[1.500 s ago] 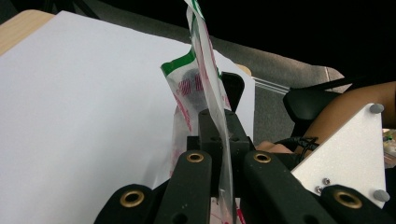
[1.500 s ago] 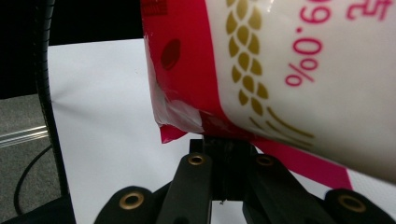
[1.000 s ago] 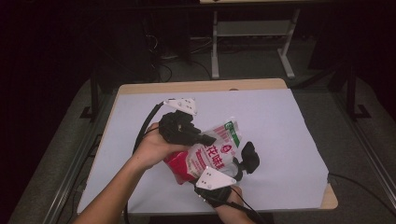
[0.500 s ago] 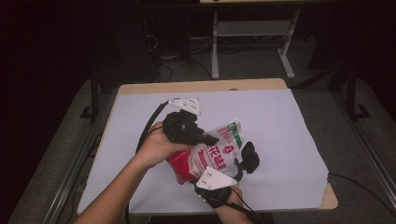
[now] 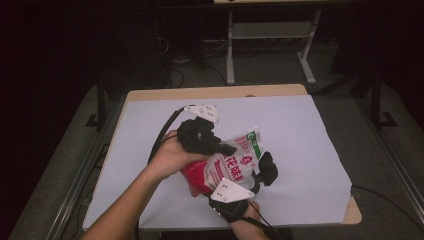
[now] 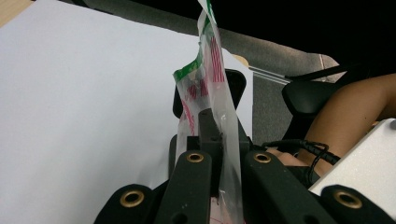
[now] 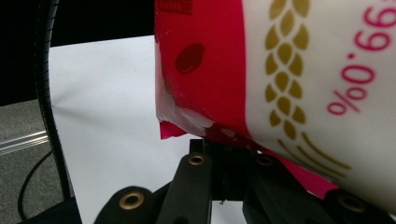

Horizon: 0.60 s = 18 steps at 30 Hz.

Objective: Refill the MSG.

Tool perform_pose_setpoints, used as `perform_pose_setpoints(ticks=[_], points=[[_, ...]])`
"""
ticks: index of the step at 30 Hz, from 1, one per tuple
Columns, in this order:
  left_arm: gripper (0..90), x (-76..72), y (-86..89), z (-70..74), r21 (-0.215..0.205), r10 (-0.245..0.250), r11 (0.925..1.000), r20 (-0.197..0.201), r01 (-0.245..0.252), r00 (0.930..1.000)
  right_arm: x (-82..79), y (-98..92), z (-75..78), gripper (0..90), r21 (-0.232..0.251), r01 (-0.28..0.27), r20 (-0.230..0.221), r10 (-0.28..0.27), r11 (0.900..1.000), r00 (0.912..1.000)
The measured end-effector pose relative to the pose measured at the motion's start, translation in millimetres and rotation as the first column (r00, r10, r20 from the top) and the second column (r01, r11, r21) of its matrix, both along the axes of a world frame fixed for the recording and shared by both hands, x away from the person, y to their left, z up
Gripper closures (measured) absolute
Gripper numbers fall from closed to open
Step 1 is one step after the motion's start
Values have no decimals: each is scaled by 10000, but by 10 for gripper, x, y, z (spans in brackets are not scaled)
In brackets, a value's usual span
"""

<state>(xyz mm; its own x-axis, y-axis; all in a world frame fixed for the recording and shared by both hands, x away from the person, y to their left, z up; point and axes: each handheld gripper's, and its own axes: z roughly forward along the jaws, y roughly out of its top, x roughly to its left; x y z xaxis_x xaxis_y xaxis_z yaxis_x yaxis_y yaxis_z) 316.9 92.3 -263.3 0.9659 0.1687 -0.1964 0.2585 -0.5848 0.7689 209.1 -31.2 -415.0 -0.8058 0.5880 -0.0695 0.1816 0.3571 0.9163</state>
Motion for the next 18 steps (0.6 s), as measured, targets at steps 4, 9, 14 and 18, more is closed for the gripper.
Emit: perform_pose_setpoints(ticks=[4, 9, 14, 18], points=[[900, 5, -11, 1, 27, -24, 10000, -18, 24, 10000, 0, -2, 1, 900, 57, 10, -32, -10, 10000, 10000], [900, 6, -27, -1, 74, -36, 10000, -17, 36, 10000, 0, -4, -2, 900, 96, 2, -63, -2, 10000, 10000], [900, 6, -30, 1, 42, 7, 10000, -14, -7, 10000, 4, -8, -1, 900, 141, -18, -83, 19, 9999, 10000], [900, 8, -41, -3, 49, 15, 10000, -40, -15, 10000, 5, -10, 1, 900, 179, -26, -93, 27, 9998, 10000]])
